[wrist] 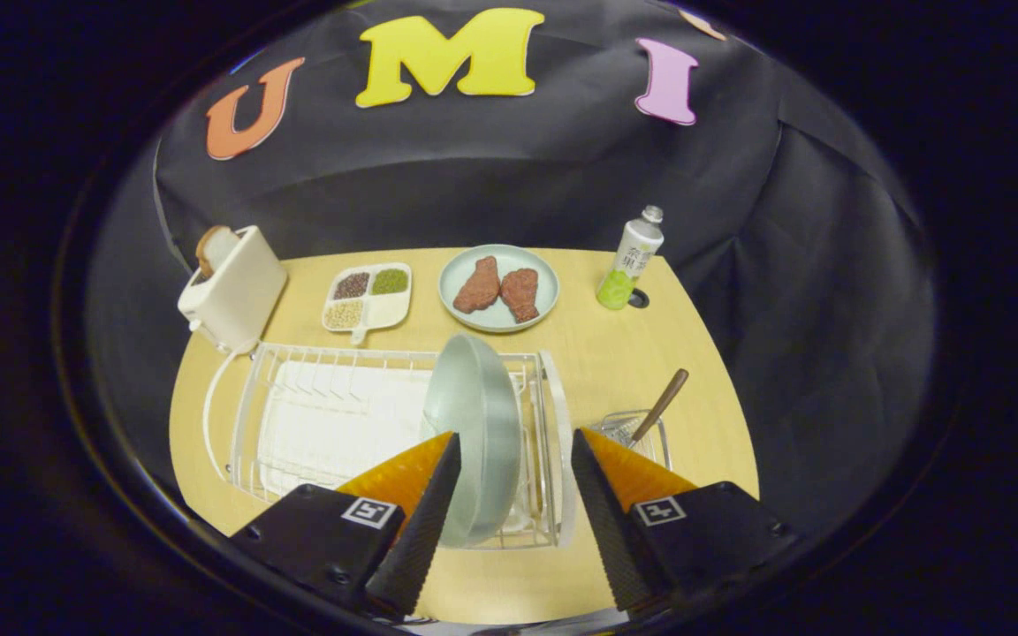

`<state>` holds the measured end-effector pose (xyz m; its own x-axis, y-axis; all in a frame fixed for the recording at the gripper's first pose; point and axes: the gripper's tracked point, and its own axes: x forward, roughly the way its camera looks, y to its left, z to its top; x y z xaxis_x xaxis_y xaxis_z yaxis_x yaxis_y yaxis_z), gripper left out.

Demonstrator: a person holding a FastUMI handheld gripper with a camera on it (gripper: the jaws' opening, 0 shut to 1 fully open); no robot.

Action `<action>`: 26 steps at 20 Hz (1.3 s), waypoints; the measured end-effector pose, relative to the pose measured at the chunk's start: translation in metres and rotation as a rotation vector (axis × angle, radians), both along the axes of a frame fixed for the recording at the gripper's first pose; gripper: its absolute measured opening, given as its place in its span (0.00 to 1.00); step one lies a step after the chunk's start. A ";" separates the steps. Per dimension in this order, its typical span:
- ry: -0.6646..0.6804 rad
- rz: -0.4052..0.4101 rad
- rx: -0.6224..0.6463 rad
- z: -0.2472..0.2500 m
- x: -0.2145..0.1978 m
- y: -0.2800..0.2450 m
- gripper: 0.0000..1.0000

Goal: Take the plate from the dish rack, then take the spoon from the basket and place it into the plate.

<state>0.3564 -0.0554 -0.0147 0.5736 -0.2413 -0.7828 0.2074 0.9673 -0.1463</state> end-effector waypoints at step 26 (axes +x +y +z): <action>-0.088 -0.147 -0.239 0.047 -0.053 0.012 0.13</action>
